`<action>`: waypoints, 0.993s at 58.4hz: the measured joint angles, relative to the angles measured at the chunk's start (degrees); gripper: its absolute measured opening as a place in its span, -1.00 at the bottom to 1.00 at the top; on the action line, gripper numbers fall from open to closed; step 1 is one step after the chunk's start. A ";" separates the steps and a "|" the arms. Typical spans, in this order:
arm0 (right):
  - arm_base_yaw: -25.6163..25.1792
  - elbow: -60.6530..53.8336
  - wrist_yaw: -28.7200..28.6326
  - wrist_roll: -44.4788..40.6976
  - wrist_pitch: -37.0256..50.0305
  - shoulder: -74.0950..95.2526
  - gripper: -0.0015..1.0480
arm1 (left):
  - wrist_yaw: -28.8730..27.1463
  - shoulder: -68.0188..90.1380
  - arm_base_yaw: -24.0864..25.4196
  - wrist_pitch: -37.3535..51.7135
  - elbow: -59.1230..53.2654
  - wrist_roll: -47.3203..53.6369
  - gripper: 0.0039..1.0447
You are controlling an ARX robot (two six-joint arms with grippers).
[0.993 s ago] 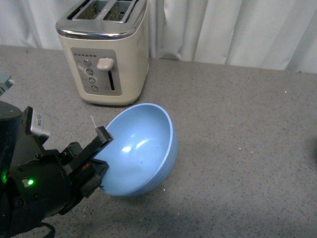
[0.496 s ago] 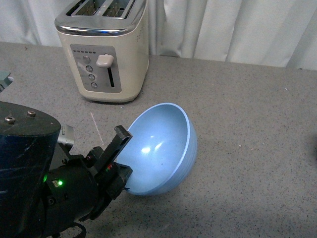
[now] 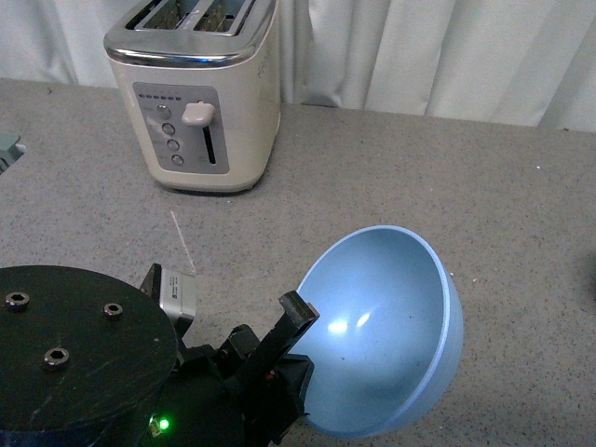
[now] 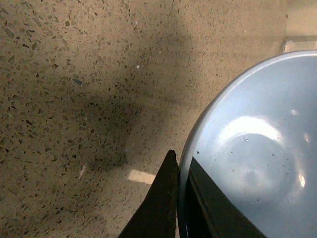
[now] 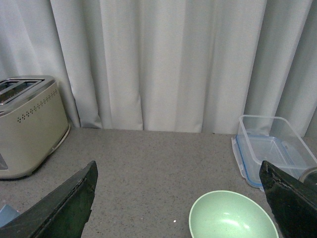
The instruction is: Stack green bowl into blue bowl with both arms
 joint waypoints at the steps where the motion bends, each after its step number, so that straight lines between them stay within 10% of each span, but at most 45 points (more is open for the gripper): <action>1: 0.00 0.00 0.00 0.00 0.00 0.00 0.82 | 0.00 0.00 -0.11 0.00 0.00 0.00 -0.93; 58: 0.02 0.00 0.02 0.00 0.00 0.00 0.82 | -2.69 2.93 -2.58 -12.87 7.93 0.02 -0.93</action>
